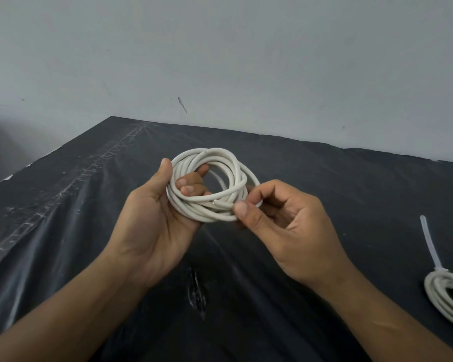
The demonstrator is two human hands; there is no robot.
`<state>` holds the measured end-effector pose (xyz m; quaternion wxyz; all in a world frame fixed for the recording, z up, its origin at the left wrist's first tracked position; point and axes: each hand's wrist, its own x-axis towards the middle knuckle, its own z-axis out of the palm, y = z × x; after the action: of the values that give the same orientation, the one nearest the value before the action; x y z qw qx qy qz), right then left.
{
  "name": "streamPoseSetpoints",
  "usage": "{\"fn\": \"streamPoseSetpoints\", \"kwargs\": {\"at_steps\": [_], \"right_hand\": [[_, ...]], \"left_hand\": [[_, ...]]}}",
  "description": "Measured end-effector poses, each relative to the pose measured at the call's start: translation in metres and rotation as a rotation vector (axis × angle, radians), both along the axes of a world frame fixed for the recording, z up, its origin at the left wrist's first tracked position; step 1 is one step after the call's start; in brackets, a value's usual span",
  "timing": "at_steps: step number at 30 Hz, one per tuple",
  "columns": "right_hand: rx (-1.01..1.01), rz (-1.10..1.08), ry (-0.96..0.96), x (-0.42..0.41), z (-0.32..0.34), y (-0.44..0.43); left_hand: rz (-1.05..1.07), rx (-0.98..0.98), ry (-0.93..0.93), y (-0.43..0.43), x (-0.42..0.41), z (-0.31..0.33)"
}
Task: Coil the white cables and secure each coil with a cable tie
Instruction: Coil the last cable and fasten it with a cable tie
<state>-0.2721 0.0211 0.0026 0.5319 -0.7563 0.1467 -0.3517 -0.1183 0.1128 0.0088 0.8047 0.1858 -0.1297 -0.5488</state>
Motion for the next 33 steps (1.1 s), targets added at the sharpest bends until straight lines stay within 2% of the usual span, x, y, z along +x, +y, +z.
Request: {"fn": "streamPoseSetpoints", "kwargs": {"at_steps": [4,9,13,21,29,33], "right_hand": [[-0.026,-0.068,0.027,0.001,-0.003,0.003],[-0.044,-0.099,-0.033,0.002,-0.006,0.002],[-0.076,-0.079,-0.023,0.005,-0.009,0.008],[0.109,-0.019,-0.103,0.015,-0.015,0.02],[0.478,-0.097,-0.238,0.014,-0.013,0.01],[0.638,0.008,-0.263,0.014,-0.012,0.008]], "left_hand": [[0.007,0.014,-0.048,0.0,-0.001,-0.001],[0.012,0.008,-0.116,0.001,-0.004,0.0],[0.1,0.004,-0.215,0.0,-0.009,0.0],[0.217,0.064,-0.31,-0.002,-0.01,-0.01],[0.268,0.063,-0.333,-0.004,-0.017,-0.016],[0.241,0.011,-0.408,-0.004,-0.015,-0.022]]}}
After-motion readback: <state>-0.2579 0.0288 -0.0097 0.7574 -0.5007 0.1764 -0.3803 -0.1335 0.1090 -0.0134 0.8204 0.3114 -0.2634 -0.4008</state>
